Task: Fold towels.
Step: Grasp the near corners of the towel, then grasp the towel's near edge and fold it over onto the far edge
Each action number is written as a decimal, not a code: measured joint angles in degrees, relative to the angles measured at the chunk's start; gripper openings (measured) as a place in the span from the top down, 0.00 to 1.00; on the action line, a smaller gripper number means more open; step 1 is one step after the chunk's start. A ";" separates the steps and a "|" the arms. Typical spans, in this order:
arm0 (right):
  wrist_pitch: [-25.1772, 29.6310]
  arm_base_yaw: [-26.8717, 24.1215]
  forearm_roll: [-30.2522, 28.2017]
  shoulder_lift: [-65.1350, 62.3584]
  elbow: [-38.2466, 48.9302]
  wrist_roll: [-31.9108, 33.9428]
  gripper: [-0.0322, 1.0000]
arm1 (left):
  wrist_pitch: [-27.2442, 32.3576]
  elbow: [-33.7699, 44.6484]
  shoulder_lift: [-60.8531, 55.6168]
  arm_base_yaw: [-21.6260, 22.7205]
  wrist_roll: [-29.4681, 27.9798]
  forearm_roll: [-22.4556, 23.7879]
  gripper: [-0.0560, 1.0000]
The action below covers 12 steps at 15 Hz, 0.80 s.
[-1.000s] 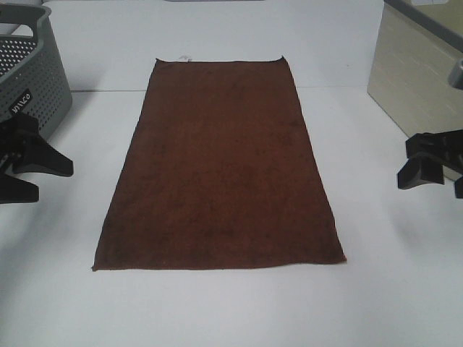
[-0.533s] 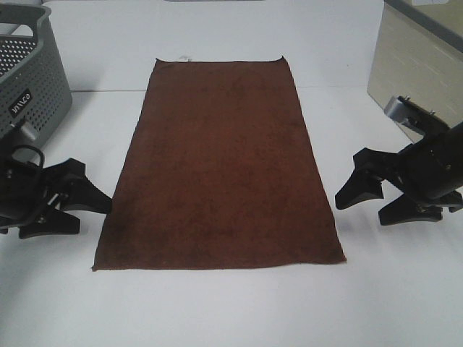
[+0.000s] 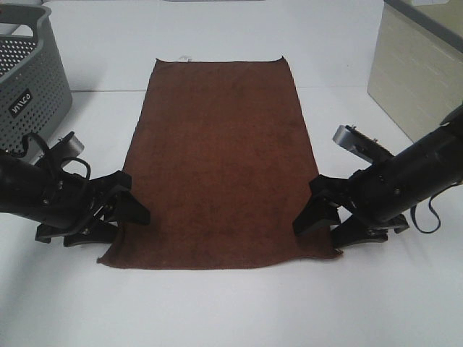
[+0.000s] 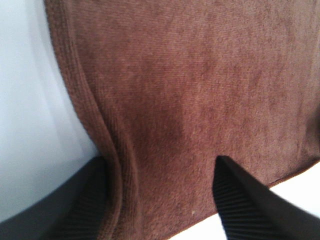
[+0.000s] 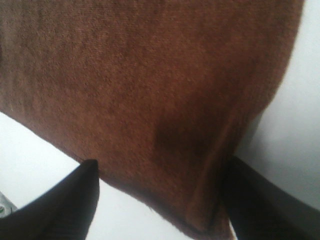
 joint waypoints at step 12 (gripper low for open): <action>4.18 1.15 3.04 -2.35 0.06 4.01 0.97 | 0.97 -0.34 -6.02 -0.34 -8.19 10.20 0.94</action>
